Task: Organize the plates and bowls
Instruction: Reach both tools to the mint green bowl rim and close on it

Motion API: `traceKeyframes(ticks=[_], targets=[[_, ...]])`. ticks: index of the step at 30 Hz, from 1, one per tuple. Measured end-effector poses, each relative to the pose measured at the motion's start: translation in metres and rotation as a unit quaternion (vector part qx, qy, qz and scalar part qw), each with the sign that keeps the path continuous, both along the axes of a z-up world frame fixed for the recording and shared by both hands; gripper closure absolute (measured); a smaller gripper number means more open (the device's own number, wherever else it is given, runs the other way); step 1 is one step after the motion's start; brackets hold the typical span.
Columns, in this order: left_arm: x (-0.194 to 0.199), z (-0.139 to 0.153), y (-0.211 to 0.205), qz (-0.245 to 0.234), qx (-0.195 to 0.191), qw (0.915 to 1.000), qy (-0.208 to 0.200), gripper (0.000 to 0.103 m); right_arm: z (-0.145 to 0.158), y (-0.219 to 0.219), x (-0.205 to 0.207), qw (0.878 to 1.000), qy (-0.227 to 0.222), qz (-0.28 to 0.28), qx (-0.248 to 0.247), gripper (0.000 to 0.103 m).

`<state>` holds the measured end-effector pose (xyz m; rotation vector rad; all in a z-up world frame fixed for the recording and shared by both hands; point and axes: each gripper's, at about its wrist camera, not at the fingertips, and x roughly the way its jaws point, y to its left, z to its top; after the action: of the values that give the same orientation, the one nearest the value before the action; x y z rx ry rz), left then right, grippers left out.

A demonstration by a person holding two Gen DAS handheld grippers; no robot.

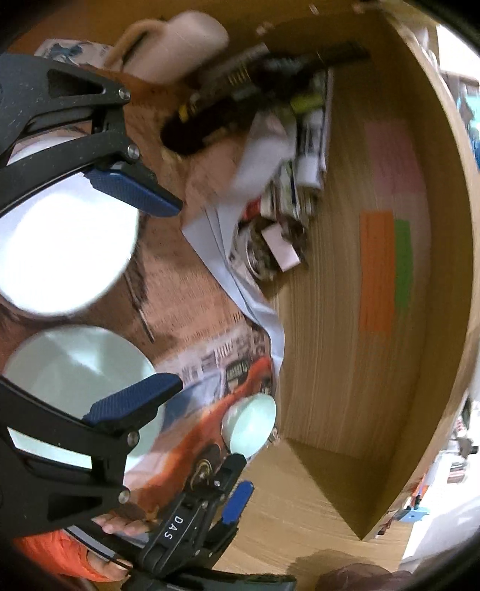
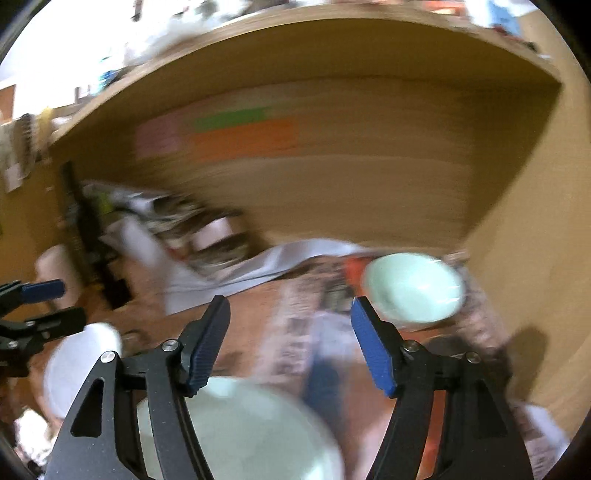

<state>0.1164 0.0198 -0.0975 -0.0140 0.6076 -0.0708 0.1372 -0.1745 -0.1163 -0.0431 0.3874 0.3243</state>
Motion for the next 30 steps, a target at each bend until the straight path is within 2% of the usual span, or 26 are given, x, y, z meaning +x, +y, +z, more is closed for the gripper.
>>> traceKeyframes(ticks=[7, 10, 16, 23, 27, 30], targets=[[0.055, -0.002, -0.029, -0.022, -0.017, 0.9987, 0.042, 0.016, 0.004, -0.046, 0.036, 0.998, 0.003, -0.064, 0.009, 0.038], [0.079, -0.008, -0.047, -0.029, -0.007, 0.9977, 0.06, 0.016, 0.004, -0.06, 0.058, 0.996, 0.013, -0.084, 0.017, 0.038], [0.125, -0.019, -0.087, -0.047, 0.005, 0.9943, 0.095, 0.016, 0.003, -0.07, 0.099, 0.994, 0.027, -0.108, -0.001, 0.038], [0.179, -0.03, -0.112, -0.043, -0.026, 0.9901, 0.131, 0.017, -0.02, -0.086, 0.129, 0.992, 0.058, -0.112, 0.005, 0.038], [0.205, -0.037, -0.128, -0.047, -0.025, 0.9874, 0.149, 0.033, -0.033, -0.094, 0.142, 0.991, 0.078, -0.111, 0.01, 0.039], [0.223, -0.043, -0.139, -0.049, -0.026, 0.9855, 0.16, 0.038, -0.042, -0.101, 0.152, 0.988, 0.096, -0.116, 0.013, 0.045]])
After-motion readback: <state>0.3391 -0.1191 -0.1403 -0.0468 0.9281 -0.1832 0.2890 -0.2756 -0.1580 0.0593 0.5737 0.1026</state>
